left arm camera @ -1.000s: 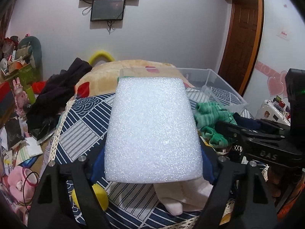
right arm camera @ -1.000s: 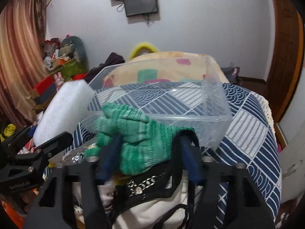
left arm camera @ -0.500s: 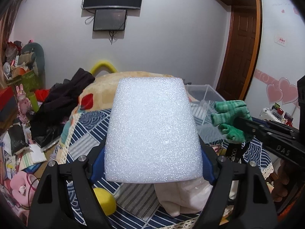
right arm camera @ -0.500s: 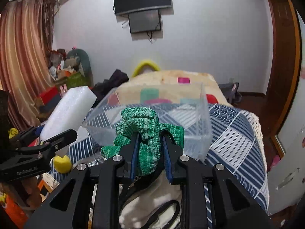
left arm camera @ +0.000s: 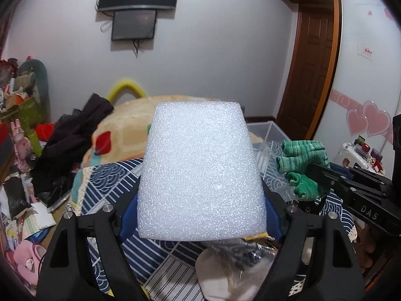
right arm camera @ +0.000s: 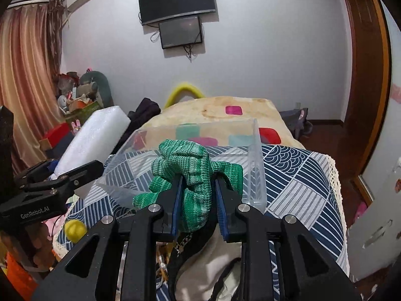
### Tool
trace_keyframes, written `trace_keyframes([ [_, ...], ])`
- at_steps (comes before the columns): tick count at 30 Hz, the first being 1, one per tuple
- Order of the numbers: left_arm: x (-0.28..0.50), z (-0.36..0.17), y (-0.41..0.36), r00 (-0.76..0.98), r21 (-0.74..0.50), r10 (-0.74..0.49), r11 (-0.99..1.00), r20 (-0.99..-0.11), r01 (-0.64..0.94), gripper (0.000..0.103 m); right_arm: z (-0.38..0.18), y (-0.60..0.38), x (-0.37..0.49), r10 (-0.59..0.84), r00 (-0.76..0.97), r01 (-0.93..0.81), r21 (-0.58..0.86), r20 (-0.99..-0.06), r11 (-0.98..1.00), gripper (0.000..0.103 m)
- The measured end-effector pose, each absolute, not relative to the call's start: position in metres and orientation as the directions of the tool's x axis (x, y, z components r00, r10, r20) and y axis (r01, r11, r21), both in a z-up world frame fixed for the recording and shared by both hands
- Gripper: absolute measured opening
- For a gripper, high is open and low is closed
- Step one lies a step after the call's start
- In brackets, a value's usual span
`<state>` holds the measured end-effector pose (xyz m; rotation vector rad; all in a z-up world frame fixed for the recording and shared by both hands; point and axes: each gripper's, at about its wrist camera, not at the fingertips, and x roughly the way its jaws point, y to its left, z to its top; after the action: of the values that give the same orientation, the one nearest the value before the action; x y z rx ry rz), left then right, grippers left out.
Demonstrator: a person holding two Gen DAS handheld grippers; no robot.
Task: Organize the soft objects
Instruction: 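Lower the foam block and glove into the clear box and open both tools, then grasp the yellow felt ball with the left tool while the right tool grasps the black-and-white bag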
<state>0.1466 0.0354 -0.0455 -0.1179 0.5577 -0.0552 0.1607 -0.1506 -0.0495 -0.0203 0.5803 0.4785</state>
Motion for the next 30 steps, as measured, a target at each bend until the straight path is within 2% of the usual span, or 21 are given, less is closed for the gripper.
trace_keyframes([
  [15,0.210,-0.072,0.018,0.757,-0.105,-0.112,0.993,-0.644,0.057,0.080,-0.066,-0.133,0.191,0.350,0.707,-0.377,0.091,-0.614,0.922,0.024],
  [17,0.215,-0.077,0.019,0.745,-0.112,-0.112,0.992,-0.658,0.051,0.080,-0.067,-0.132,0.192,0.334,0.704,-0.367,0.082,-0.626,0.927,0.029],
  [18,0.217,-0.078,0.019,0.739,-0.114,-0.113,0.992,-0.664,0.049,0.080,-0.067,-0.132,0.192,0.327,0.705,-0.361,0.079,-0.630,0.929,0.034],
  [20,0.222,-0.080,0.018,0.729,-0.114,-0.109,0.993,-0.676,0.042,0.081,-0.067,-0.132,0.192,0.325,0.698,-0.360,0.080,-0.638,0.930,0.048],
  [22,0.224,-0.082,0.019,0.715,-0.124,-0.113,0.992,-0.690,0.037,0.084,-0.065,-0.135,0.190,0.335,0.697,-0.366,0.088,-0.634,0.927,0.066],
  [27,0.220,-0.082,0.023,0.715,-0.154,-0.134,0.987,-0.686,0.038,0.084,-0.055,-0.139,0.181,0.352,0.710,-0.383,0.085,-0.609,0.920,0.068],
  [30,0.209,-0.075,0.026,0.731,-0.157,-0.134,0.987,-0.669,0.037,0.085,-0.047,-0.146,0.176,0.375,0.714,-0.391,0.106,-0.591,0.914,0.075],
])
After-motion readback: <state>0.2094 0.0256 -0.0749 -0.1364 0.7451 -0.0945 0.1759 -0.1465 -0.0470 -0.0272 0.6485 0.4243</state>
